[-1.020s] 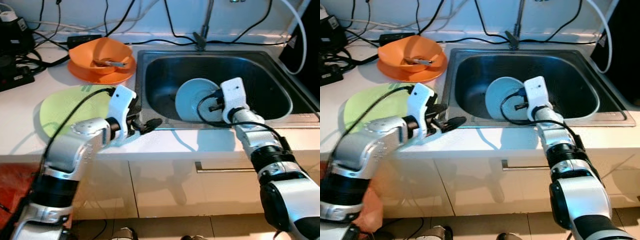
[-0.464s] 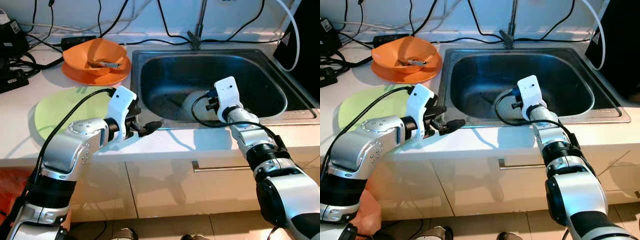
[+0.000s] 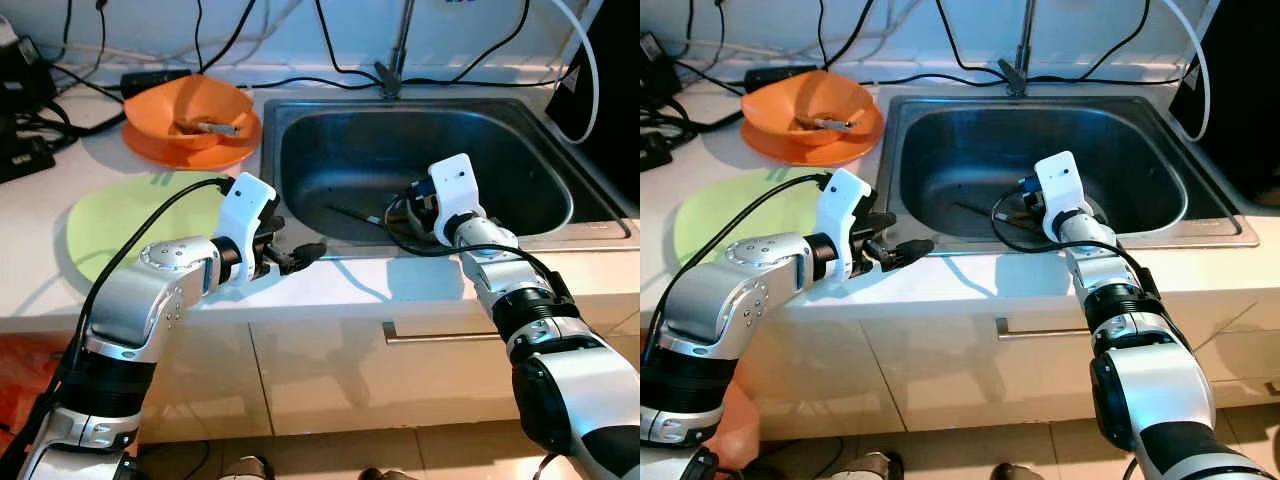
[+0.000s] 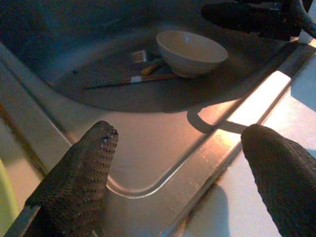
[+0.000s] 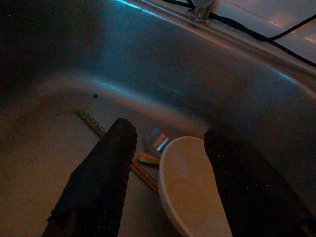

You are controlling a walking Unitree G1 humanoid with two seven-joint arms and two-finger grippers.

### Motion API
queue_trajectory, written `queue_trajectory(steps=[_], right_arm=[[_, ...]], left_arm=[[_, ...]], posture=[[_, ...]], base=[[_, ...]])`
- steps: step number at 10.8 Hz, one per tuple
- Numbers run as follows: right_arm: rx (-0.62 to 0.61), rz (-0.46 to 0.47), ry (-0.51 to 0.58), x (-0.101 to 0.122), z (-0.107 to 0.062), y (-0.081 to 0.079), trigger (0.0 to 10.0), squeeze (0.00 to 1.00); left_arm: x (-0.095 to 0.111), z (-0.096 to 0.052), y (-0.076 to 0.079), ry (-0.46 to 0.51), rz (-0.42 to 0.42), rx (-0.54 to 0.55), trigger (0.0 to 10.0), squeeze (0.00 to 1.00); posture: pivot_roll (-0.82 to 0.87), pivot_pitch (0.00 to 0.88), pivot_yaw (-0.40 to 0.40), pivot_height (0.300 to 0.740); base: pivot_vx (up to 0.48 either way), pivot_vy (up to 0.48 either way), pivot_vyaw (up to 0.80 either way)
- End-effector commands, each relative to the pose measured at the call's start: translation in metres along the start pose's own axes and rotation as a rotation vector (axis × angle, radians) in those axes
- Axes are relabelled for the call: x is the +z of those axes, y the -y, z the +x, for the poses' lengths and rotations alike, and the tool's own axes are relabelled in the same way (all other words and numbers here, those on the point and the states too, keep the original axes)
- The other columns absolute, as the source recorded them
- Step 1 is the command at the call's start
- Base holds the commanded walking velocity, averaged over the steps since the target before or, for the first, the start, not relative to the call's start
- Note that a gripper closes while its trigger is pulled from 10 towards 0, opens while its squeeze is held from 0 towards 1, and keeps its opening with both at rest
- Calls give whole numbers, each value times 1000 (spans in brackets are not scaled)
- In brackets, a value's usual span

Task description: Kitchen organization

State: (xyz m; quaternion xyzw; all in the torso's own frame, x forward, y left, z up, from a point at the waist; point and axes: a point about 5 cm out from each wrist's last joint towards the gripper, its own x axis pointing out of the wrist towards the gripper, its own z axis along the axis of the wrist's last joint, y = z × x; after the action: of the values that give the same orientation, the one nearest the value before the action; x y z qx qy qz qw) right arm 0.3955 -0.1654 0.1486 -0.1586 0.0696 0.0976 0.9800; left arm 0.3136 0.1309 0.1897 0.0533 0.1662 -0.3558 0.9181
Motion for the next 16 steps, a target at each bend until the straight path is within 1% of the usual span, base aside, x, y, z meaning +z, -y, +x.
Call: queue_trajectory(steps=[1,2,3,4,5,6,7,8,9,10,11,13,14,16], right_arm=[[30,35,-137,-36,-8,-9,10000,1000],[21,36,-144,-37,-9,-5,10000,1000],[4,24,-151,-37,-9,0,10000,1000],[-5,2,-150,-36,-9,2,10000,1000],[-7,8,-145,-36,-9,1,10000,1000],[-11,16,-139,-36,-9,1,10000,1000],[-34,54,-119,-34,-9,2,10000,1000],[-58,80,-107,-33,-9,4,10000,906],[-72,95,-93,-32,-9,6,10000,157],[-91,122,-71,-28,-9,8,10000,0],[-113,144,-53,-25,-8,10,10000,0],[-142,183,-10,-18,-8,13,10000,0],[-165,203,13,-14,-8,17,10000,0],[-159,206,39,-11,-9,19,10000,0]], left_arm=[[1,-1,1,5,7,2,10000,1000],[-2,0,2,8,4,8,10000,765],[-4,1,3,13,3,13,10000,420],[-2,3,3,22,1,14,10000,224],[-1,5,2,28,-3,18,10000,82],[-1,5,2,31,-7,20,10000,0],[-2,7,1,39,-14,30,10000,0],[-1,8,-1,54,-20,53,10000,0],[0,8,-2,71,-25,74,10000,0],[2,8,-3,101,-32,103,10000,0],[4,8,-5,134,-43,133,10000,0],[10,5,-13,207,-62,230,10000,0],[13,2,-20,253,-80,311,10000,0],[12,-9,-30,301,-115,419,10000,0]], posture=[[141,130,-28,740],[126,126,-65,740],[107,118,-98,740],[103,109,-104,740],[107,100,-86,740],[108,96,-67,740],[104,94,-51,740],[102,90,-47,740],[100,86,-44,740],[102,83,-43,740],[102,80,-44,740],[101,76,-39,740],[101,73,-35,740],[99,73,-37,740]], base=[[0,0,0],[0,0,0],[0,0,0],[0,0,0],[0,0,0],[0,0,0],[0,0,0],[0,0,0],[0,0,0],[0,0,0],[0,0,0],[0,0,0],[0,0,0],[0,0,0]])
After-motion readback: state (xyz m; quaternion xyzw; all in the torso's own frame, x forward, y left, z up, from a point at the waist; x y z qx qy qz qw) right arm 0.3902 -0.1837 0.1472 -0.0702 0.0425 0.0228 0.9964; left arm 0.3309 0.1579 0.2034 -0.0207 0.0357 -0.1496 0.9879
